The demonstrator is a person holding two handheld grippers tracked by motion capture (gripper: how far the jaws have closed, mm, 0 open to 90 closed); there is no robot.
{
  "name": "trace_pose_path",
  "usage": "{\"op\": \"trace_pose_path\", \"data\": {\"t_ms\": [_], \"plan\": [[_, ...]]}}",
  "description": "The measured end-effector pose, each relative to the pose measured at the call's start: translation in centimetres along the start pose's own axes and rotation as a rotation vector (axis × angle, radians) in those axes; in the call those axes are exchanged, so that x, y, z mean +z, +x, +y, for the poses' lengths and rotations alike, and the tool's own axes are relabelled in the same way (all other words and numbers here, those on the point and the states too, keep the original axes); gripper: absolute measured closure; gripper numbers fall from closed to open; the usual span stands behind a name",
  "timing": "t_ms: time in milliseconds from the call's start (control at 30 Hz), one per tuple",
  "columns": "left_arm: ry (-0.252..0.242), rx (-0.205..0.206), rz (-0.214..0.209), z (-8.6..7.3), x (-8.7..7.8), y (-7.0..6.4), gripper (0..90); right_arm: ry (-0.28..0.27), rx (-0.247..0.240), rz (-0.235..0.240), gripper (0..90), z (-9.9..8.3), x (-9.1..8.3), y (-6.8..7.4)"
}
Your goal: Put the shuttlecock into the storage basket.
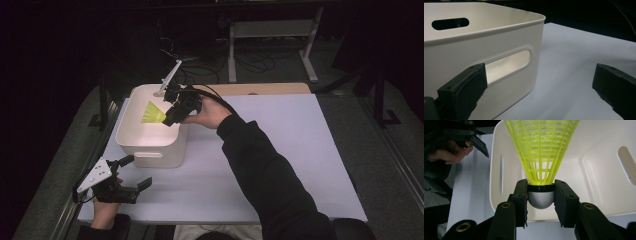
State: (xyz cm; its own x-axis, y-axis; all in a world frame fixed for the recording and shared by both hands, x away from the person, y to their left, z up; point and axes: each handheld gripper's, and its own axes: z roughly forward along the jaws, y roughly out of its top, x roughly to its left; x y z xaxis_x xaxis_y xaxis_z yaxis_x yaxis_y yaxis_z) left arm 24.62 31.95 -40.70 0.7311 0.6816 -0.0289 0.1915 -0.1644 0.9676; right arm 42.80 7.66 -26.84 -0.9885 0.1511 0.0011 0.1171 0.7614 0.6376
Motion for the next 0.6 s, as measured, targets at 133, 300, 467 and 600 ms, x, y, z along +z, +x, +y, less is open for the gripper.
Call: {"op": "trace_pose_path", "data": {"t_ms": [133, 300, 467, 600], "plan": [[0.0, 0.0, 0.0, 0.0, 0.0, 0.0, 0.0, 0.005, 0.005, 0.005, 63.4, 0.0, 0.4, -0.2], [0.0, 0.0, -0.001, 0.0, 0.0, 0.0, 0.0, 0.007, 0.009, 0.012, 63.4, 0.0, 0.9, -0.2], [-0.002, -0.001, 0.0, 0.0, 0.0, 0.0, 0.0, 0.012, 0.011, 0.021, 63.4, 0.0, 1.5, -0.3], [-0.003, -0.001, -0.001, 0.0, 0.0, 0.0, 0.0, 0.022, 0.017, 0.034, 63.4, 0.0, 2.2, -0.4]]}}
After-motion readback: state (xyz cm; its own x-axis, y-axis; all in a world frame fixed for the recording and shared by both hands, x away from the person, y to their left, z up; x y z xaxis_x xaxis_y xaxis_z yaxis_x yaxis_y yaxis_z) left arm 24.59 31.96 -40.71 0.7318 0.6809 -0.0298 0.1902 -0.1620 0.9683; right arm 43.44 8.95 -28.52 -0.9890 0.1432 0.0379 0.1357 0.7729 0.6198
